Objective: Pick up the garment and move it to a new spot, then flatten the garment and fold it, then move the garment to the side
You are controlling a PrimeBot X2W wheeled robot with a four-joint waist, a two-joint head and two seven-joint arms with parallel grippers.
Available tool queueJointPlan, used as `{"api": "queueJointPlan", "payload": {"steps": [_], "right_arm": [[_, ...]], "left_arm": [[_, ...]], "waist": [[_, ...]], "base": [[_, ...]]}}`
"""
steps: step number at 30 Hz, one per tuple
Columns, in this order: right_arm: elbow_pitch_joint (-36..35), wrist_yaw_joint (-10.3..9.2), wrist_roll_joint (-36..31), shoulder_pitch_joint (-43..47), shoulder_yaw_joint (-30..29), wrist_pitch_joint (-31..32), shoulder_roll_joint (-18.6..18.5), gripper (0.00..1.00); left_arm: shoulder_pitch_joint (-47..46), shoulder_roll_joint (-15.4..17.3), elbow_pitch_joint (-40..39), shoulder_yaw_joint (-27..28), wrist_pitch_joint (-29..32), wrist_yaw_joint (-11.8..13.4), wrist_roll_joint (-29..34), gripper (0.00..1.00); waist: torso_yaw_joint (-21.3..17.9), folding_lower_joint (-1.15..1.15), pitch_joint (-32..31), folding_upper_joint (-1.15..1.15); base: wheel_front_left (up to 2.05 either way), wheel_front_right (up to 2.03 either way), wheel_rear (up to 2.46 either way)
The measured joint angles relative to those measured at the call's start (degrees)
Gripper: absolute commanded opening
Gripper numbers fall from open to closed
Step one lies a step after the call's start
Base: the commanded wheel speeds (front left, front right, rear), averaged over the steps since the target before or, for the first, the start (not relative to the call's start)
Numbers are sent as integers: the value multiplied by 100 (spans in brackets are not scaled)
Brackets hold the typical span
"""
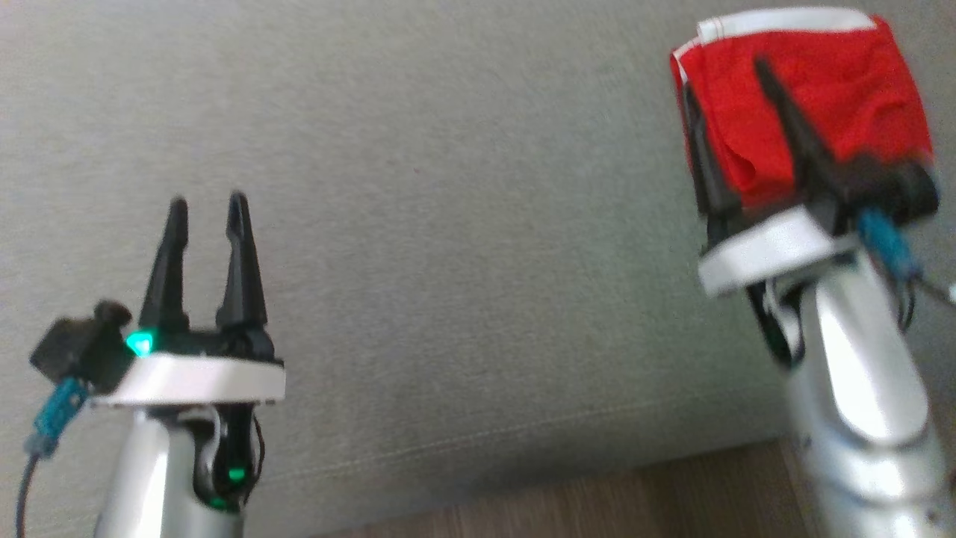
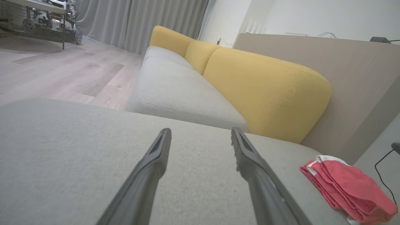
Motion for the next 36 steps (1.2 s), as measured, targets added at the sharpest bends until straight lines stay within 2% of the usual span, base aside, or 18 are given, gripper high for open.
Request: {"api": "queueJointPlan", "payload": {"steps": [5, 12, 15, 25, 36], "right_arm": [[-122, 0, 420, 1010, -34, -48, 21, 100], [-403, 0, 174, 1611, -307, -55, 25, 100], [-576, 0, 14, 1930, -393, -55, 26, 100], [-880, 0, 54, 2397, -354, -55, 49, 100], [-928, 0, 88, 2396, -348, -55, 53, 100]], "left_arm": [[463, -11, 3, -33, 1, 146, 25, 100], [648, -14, 13, -199, 1, 271, 20, 100], [794, -12, 33, -241, 1, 361, 288, 100], [1087, -10, -2, -411, 26, 649, 325, 100], [1083, -10, -110, -394, 26, 592, 307, 100]], "waist": [[346, 0, -363, 0], [719, 0, -709, 0], [804, 0, -848, 0], [858, 0, -1060, 0], [856, 0, -1033, 0]], "base": [[0, 0, 0], [0, 0, 0], [0, 0, 0], [0, 0, 0], [0, 0, 0]]}}
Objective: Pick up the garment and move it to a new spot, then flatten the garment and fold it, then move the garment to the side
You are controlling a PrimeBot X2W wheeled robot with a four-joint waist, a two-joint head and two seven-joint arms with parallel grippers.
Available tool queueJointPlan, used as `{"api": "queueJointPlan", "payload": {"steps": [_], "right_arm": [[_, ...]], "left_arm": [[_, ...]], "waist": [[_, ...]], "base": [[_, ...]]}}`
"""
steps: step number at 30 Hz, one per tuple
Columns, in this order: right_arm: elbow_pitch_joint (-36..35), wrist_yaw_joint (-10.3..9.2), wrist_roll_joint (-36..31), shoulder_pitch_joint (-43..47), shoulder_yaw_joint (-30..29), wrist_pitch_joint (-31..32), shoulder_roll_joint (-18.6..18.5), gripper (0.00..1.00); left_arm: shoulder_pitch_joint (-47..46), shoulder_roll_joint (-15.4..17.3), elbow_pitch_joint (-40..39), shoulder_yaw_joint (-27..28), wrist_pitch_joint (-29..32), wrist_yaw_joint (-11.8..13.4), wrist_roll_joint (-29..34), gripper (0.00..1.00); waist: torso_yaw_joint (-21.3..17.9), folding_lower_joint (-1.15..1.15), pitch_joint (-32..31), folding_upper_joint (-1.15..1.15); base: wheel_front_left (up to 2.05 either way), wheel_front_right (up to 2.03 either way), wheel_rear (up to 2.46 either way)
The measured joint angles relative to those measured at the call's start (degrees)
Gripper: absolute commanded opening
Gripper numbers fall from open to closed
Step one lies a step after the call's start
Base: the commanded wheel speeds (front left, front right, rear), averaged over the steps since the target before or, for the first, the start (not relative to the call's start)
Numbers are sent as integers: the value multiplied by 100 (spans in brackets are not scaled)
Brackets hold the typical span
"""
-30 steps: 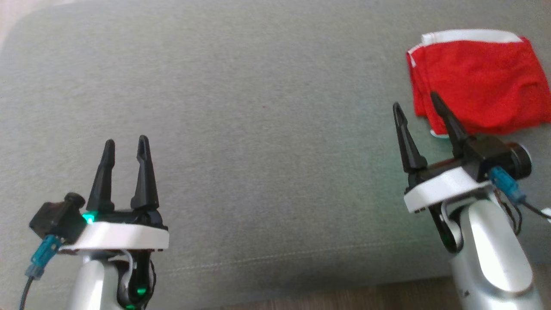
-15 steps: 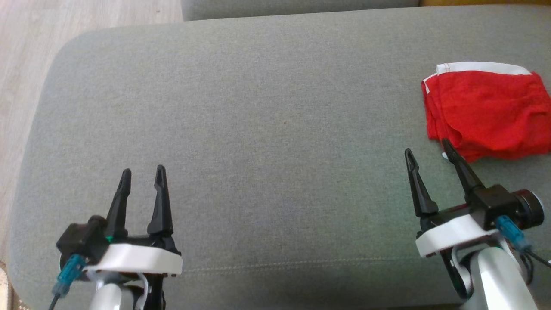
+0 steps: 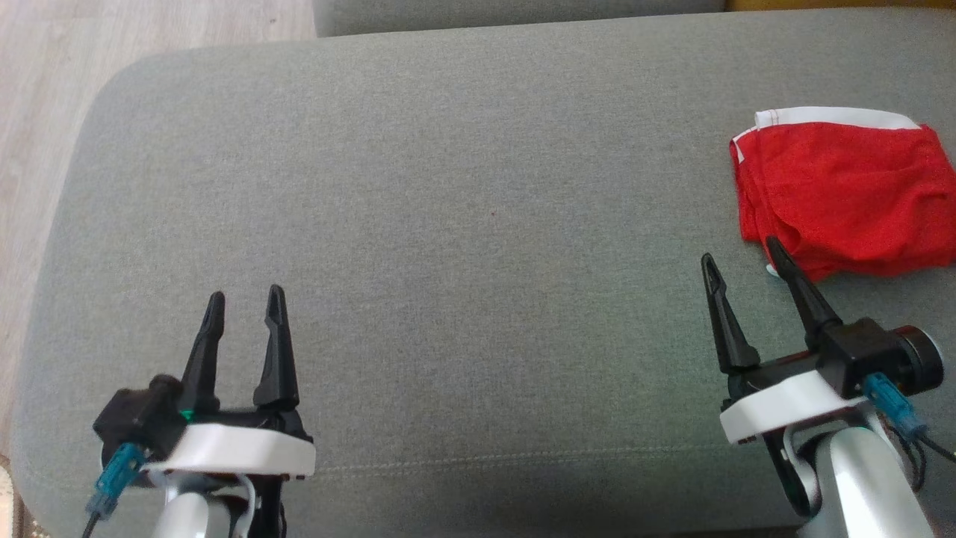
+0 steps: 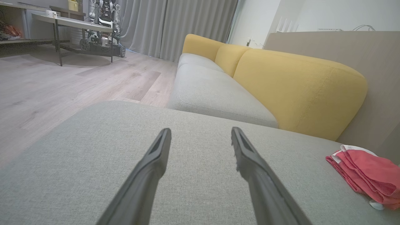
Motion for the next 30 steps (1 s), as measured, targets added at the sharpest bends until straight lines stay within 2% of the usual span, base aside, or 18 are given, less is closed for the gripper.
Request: {"api": "queueJointPlan", "payload": {"steps": [12, 20, 21, 26, 30], "right_arm": [[97, 0, 162, -1, 51, 0, 1, 100], [101, 0, 162, -2, 69, 0, 1, 100], [105, 0, 169, -2, 73, 0, 1, 0], [513, 0, 215, 167, 107, 19, 1, 0], [545, 0, 503, 257, 107, 70, 1, 0]], "left_arm": [[3, 0, 2, 34, 0, -200, -154, 100], [5, -1, 2, 57, 0, -407, -658, 100], [8, -1, 7, 82, 0, -407, -753, 0], [150, -21, 422, 31, 24, -400, -821, 0], [224, -22, 475, 30, 75, -400, -1044, 0]], "waist": [[35, 0, -15, 0], [57, 0, -2, 0], [58, 0, -5, 0], [59, 0, -11, 0], [56, 0, -28, 0]], "base": [[0, 0, 0], [0, 0, 0], [0, 0, 0], [0, 0, 0], [0, 0, 0]]}}
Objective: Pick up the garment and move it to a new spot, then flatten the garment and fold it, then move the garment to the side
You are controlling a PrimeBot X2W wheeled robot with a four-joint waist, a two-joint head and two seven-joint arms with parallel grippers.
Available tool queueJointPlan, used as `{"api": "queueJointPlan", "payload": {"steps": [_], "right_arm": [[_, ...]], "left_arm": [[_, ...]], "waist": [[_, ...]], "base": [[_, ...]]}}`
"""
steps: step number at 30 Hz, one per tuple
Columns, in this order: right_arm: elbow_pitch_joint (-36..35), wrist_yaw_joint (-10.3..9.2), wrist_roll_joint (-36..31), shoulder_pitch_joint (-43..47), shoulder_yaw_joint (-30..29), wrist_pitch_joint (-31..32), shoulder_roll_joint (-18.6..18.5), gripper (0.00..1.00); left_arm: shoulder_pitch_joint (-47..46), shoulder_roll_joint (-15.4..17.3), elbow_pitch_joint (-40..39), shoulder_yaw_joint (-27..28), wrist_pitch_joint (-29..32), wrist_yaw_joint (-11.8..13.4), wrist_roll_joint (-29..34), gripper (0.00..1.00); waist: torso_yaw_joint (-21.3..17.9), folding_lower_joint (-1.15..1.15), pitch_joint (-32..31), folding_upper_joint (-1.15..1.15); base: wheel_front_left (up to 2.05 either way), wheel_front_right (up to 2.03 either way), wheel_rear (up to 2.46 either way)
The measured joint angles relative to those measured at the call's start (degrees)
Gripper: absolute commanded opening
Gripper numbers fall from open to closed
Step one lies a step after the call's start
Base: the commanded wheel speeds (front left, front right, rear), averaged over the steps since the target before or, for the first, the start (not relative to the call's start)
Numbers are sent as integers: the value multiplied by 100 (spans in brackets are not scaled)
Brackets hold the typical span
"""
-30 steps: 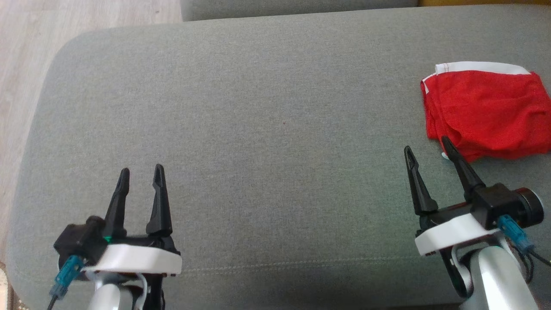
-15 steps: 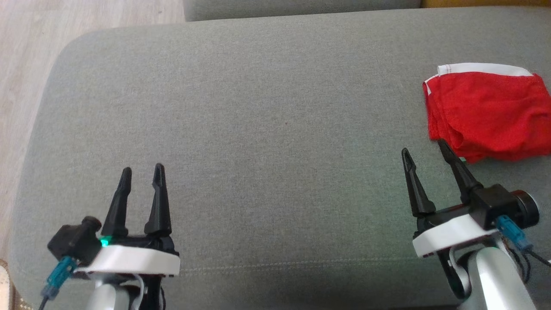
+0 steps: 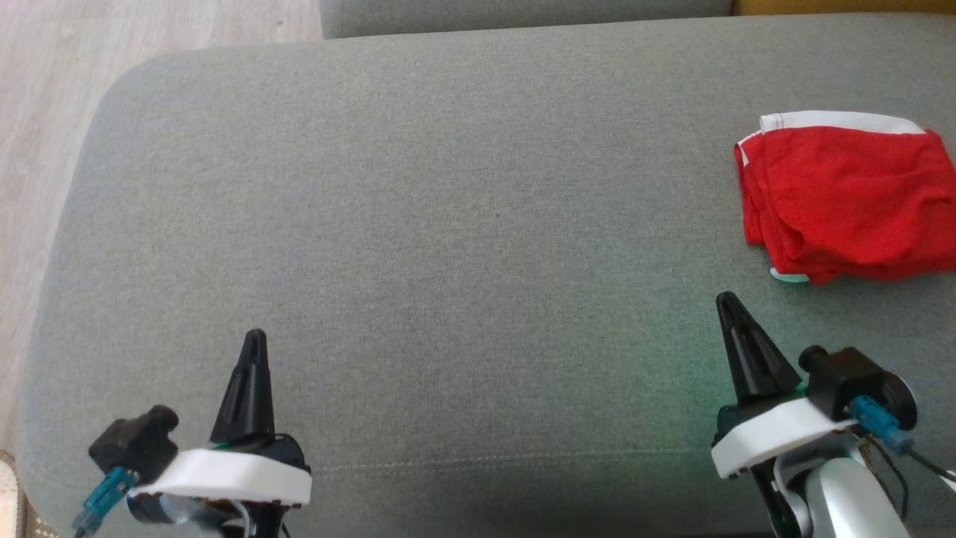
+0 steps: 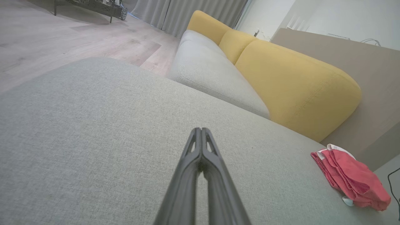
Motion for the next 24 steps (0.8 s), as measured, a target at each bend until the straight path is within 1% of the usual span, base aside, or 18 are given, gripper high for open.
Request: {"api": "queueJointPlan", "payload": {"steps": [24], "right_arm": [[58, 0, 1834, -20, -34, 319, -11, 0]], "left_arm": [[-73, 23, 191, 140, 348, -11, -1351, 0]], "waist": [[-17, 0, -100, 0]], "base": [[0, 0, 0]]}}
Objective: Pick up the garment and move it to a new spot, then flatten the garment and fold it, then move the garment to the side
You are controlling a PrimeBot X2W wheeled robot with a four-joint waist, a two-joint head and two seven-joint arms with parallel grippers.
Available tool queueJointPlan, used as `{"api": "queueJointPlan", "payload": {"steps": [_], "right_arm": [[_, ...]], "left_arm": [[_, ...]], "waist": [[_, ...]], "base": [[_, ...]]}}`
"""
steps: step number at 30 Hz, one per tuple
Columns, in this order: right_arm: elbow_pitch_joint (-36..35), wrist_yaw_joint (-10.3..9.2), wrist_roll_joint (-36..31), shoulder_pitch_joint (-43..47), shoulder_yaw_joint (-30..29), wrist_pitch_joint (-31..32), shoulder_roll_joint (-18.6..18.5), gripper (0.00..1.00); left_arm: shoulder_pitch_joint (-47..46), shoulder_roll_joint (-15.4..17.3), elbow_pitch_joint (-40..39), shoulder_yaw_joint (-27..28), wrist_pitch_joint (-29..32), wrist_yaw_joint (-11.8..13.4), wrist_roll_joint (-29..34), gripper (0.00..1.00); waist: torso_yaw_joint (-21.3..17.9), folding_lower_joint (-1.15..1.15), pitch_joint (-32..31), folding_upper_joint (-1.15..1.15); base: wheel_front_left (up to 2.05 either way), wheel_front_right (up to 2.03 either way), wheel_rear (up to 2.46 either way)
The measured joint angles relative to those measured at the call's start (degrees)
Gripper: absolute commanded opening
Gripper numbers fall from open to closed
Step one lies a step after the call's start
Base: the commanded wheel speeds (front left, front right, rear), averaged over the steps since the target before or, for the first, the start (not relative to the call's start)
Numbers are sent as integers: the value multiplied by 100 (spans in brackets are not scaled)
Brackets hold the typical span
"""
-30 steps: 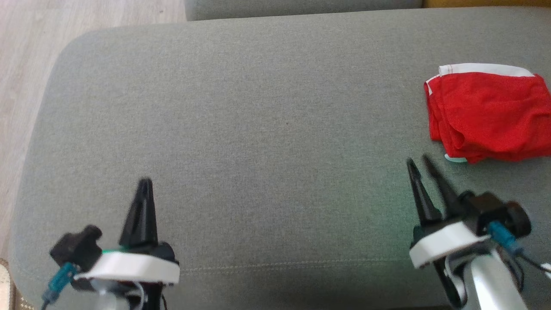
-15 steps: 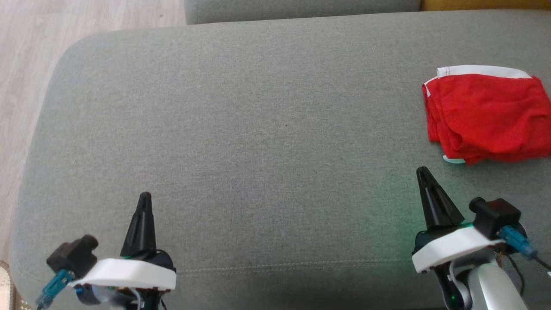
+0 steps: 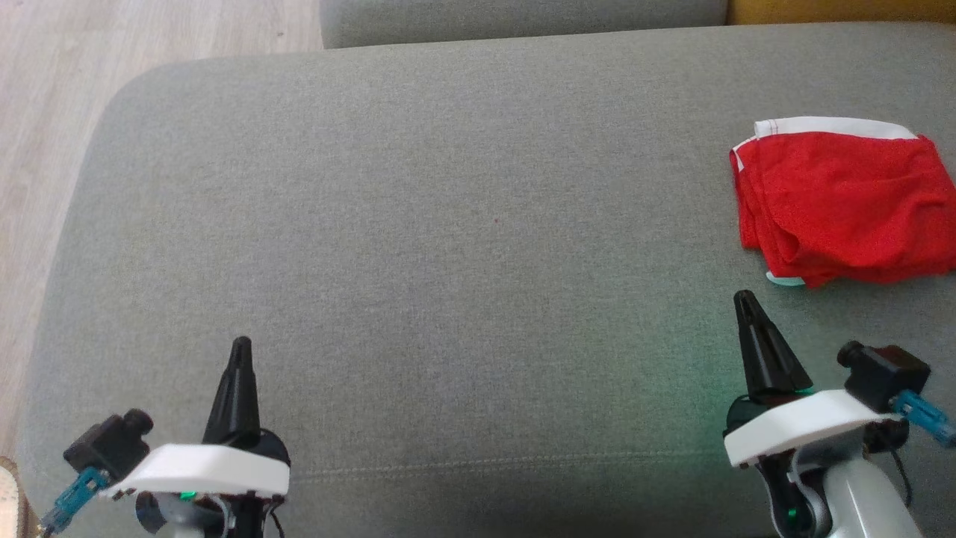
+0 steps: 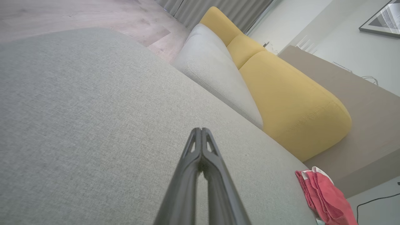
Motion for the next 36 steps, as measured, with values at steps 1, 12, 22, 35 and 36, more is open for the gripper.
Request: {"api": "queueJointPlan", "payload": {"steps": [1, 12, 22, 35, 36], "right_arm": [[4, 0, 76, 0, -2, 1, -1, 0], [22, 0, 828, 0, -47, 158, -13, 0], [46, 0, 1574, 0, -104, 312, -25, 0], [85, 0, 2541, 0, -160, 506, -30, 0], [89, 0, 2611, 0, -165, 512, -30, 0]], "left_arm": [[-15, 1, 12, 2, 4, -21, -53, 0], [-62, 20, 64, 31, 147, -46, -605, 0], [-102, 30, 119, 86, 305, -48, -1147, 0], [-177, 48, 231, 205, 499, -99, -1853, 0], [-178, 48, 242, 208, 511, -99, -1907, 0]], "waist": [[-1, 0, -4, 0], [-7, 0, -45, 0], [-14, 0, -86, 0], [-23, 0, -139, 0], [-24, 0, -143, 0]], "base": [[0, 0, 0], [0, 0, 0], [0, 0, 0], [0, 0, 0], [0, 0, 0]]}}
